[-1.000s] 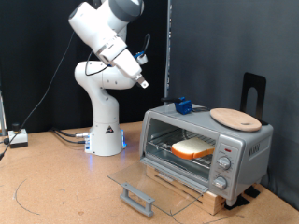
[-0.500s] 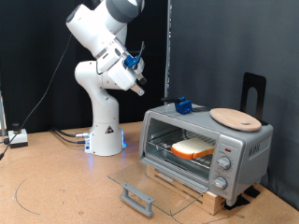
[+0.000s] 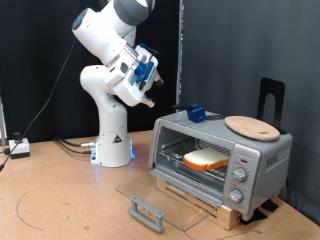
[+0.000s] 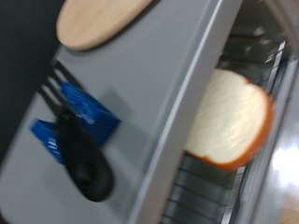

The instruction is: Make a piece of toast with the oven

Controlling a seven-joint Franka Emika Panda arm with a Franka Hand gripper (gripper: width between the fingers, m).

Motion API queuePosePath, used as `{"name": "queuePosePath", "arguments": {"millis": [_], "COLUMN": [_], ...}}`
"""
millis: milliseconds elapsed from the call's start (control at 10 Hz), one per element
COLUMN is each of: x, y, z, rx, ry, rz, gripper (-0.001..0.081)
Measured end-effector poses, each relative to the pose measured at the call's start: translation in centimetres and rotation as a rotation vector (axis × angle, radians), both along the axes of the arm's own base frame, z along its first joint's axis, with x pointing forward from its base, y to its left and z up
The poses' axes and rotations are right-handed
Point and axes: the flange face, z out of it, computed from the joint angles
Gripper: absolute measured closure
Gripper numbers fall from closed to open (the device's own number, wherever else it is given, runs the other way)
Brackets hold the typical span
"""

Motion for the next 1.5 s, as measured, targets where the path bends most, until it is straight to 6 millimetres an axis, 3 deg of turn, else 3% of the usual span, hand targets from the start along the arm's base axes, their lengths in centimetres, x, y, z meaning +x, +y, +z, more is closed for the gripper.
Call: {"name": "queuePosePath", "arguments": {"millis": [400,800,1500], "x": [1.9,2.0,6.0], "y": [-3.0,-3.5,-11.1], "z": [-0.5,-1.1,-3.4], "rx": [0.255,0.183,0.197], "ry": [0.398,0.342,0.477], "rz": [-0.084,-0.053,-0.049], "gripper": [-0.0001,-0.0001,-0.0001]}}
